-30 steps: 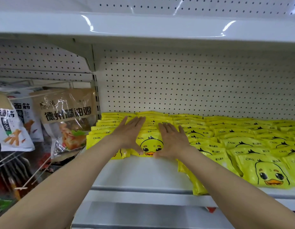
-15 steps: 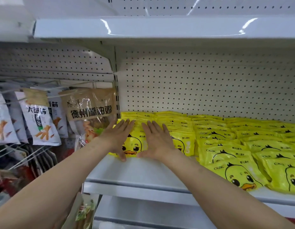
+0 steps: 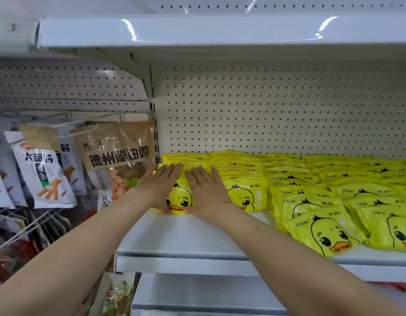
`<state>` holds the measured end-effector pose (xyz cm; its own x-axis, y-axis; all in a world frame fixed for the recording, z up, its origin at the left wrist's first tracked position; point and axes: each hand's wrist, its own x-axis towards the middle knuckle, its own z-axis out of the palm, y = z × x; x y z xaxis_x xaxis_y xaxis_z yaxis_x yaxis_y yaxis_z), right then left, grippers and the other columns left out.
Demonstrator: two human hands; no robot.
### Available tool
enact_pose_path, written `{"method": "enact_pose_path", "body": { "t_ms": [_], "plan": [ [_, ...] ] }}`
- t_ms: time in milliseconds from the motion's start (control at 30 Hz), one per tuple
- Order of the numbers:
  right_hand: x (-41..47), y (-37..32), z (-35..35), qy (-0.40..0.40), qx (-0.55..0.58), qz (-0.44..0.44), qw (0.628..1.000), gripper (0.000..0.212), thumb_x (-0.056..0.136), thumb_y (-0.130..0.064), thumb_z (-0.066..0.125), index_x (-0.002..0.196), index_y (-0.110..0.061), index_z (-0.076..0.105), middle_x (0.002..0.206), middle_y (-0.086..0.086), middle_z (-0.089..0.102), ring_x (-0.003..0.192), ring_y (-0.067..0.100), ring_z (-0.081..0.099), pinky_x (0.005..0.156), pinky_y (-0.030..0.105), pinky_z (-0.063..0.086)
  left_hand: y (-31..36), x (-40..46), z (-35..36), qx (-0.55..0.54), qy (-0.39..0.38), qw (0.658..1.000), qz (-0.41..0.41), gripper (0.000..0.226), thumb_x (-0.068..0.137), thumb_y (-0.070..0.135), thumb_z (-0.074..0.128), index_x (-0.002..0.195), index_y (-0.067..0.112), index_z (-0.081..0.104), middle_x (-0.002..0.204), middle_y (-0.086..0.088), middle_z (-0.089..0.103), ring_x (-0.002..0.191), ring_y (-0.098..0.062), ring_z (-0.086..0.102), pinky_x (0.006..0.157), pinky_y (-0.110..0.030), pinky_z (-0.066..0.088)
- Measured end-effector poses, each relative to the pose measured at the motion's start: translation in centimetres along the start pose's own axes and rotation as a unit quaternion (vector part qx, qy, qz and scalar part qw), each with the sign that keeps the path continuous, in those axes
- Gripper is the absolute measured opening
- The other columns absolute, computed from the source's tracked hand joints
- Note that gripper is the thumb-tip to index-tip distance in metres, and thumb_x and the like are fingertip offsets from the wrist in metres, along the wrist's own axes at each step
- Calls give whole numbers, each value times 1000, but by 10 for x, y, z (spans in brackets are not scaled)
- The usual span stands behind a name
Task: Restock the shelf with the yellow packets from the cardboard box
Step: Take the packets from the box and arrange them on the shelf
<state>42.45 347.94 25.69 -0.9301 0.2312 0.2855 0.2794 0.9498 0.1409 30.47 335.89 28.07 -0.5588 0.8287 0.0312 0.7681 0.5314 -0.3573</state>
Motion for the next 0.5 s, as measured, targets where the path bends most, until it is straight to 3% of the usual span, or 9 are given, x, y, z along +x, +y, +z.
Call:
{"method": "enact_pose_path", "body": {
  "t_ms": [100,200,367,500],
  "plan": [
    [-14,21,-17,-8,52,6,999,109,82,-69,59,158,-16,1,166,2,4,153,19,-4,123,47,-6,10,-3,-19,-13,-33,999,-9,152,54,66,81,152,12,-22,163,-6,-10,151,-24,-7,121,-49,0],
    [-37,60,-45,-20,78,29,996,101,83,-65,61,158,-20,10,166,1,9,153,18,2,124,46,1,37,-1,-49,-47,-26,999,2,149,56,73,76,152,10,-20,163,-7,-10,150,-21,-9,121,-50,-3],
    [-85,149,-84,-133,52,106,984,100,78,-60,72,157,-25,20,164,0,18,151,21,16,121,42,20,126,2,-98,-135,28,986,95,135,65,77,66,154,11,-11,164,-5,-4,151,-15,-5,122,-45,-3],
    [-126,199,-86,-185,53,126,973,106,70,-59,80,155,-27,23,161,-1,27,148,22,25,117,42,30,207,-4,-117,-158,-26,973,164,136,65,79,65,154,12,-12,164,-4,-7,150,-17,-8,122,-48,1]
  ]
}}
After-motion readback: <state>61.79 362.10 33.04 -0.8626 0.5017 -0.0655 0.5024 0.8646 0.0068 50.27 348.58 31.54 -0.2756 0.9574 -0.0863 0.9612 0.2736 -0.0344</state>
